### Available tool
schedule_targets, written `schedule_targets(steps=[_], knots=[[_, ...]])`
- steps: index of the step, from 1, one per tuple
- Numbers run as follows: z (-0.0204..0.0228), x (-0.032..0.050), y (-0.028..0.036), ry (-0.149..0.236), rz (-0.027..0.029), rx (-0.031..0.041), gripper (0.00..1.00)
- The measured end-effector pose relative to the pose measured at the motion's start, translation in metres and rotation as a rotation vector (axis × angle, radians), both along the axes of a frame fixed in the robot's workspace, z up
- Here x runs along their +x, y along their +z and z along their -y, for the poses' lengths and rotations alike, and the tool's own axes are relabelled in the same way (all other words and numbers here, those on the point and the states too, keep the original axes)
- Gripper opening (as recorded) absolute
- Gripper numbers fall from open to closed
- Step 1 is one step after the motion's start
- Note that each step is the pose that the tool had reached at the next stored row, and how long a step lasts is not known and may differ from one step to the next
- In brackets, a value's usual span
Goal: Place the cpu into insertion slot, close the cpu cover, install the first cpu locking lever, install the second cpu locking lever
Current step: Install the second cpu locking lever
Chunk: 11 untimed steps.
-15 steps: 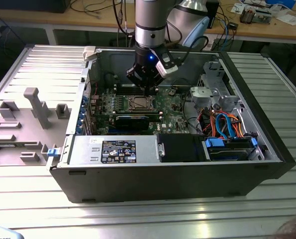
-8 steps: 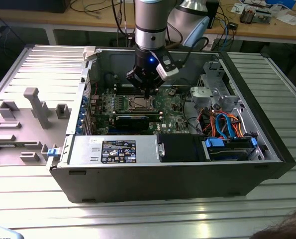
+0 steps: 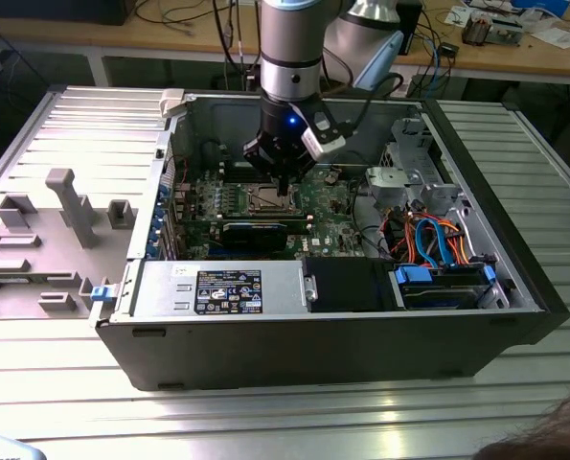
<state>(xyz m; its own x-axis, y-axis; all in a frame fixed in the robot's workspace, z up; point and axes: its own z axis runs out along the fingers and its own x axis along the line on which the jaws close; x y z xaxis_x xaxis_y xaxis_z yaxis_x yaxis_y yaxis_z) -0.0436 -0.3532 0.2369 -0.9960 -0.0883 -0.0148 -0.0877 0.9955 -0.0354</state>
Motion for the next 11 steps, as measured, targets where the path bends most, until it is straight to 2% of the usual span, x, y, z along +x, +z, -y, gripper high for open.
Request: schedule_targets(steps=[11], knots=[[0.0131, 0.0000, -0.0007, 0.000, 0.0000, 0.0005, 0.11]])
